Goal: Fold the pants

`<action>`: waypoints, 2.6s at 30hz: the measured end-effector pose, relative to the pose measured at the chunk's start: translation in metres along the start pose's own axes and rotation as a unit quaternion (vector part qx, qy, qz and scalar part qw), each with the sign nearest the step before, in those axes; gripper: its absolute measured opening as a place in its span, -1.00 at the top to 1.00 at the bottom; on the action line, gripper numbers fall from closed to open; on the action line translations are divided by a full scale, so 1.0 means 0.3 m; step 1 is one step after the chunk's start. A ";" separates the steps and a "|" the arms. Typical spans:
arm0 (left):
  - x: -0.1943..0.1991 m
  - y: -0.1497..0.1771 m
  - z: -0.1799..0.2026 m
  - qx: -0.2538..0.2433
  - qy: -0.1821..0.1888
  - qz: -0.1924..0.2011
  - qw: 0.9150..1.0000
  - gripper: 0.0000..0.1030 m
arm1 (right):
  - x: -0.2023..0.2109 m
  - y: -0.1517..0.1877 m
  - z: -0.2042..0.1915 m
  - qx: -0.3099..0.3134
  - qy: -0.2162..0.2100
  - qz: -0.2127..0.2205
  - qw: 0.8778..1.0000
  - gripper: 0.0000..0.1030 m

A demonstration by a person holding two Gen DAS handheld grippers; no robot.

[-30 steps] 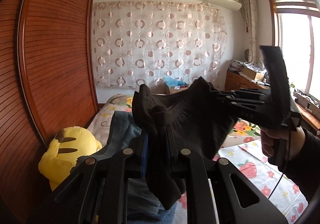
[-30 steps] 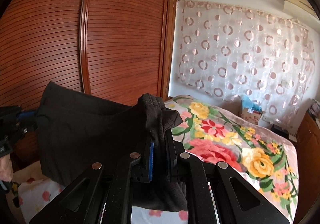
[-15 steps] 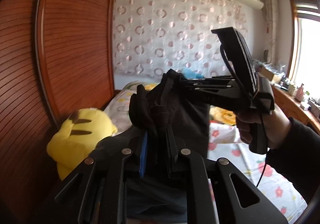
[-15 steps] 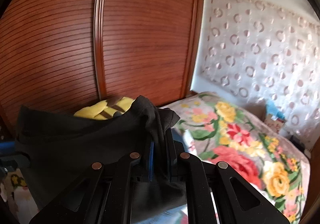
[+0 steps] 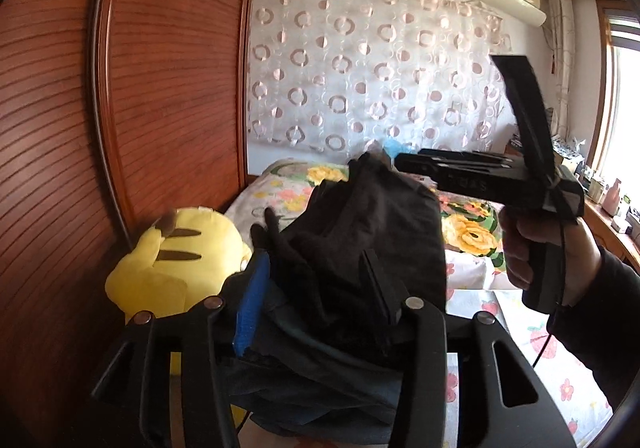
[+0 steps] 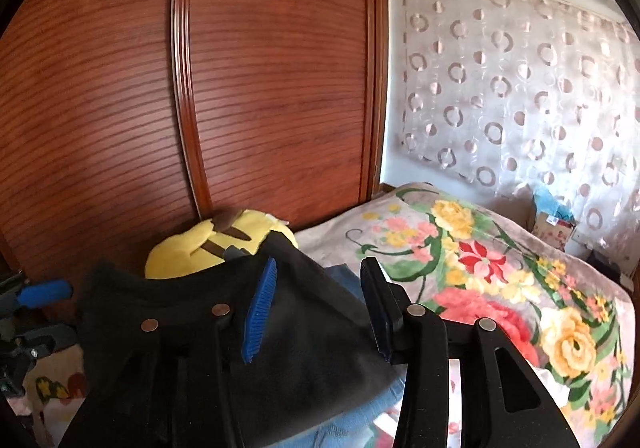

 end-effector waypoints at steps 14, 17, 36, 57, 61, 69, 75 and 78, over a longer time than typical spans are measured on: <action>-0.099 0.106 -0.006 -0.010 -0.015 -0.057 0.998 0.02 | -0.046 0.137 0.051 -0.007 -0.033 -0.051 0.998 0.12; -0.105 0.120 -0.011 -0.007 -0.018 -0.063 0.998 0.02 | -0.091 0.125 0.048 -0.010 -0.030 -0.062 0.998 0.12; 0.061 0.168 0.076 -0.023 -0.008 -0.058 0.998 -0.30 | 0.298 0.182 -0.050 -0.031 0.007 -0.045 0.998 0.11; 0.233 0.188 0.300 -0.072 0.048 -0.042 0.995 -0.73 | 0.763 0.327 -0.097 -0.076 0.061 -0.030 0.995 0.11; 0.249 0.198 0.346 -0.078 0.055 -0.041 0.995 -0.73 | 0.822 0.346 -0.099 -0.083 0.071 -0.027 0.994 0.11; 0.275 0.231 0.474 -0.087 0.085 -0.046 0.991 -0.73 | 0.970 0.424 -0.114 -0.098 0.104 -0.024 0.989 0.11; 0.275 0.248 0.587 -0.098 0.111 -0.045 0.988 -0.73 | 1.075 0.480 -0.117 -0.116 0.126 -0.026 0.985 0.11; 0.271 0.260 0.643 -0.105 0.121 -0.042 0.986 -0.74 | 1.116 0.498 -0.108 -0.124 0.135 -0.026 0.983 0.11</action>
Point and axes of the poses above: each gripper's, at about its wrist camera, not at the fingertips, and x roughly against the way its jaws point, z to its right, y to its underside, the point moved 9 cm from there along -x, roughly the way its jaws point, and after that the axes turned 15 degrees about y, right-handed, at the moved point
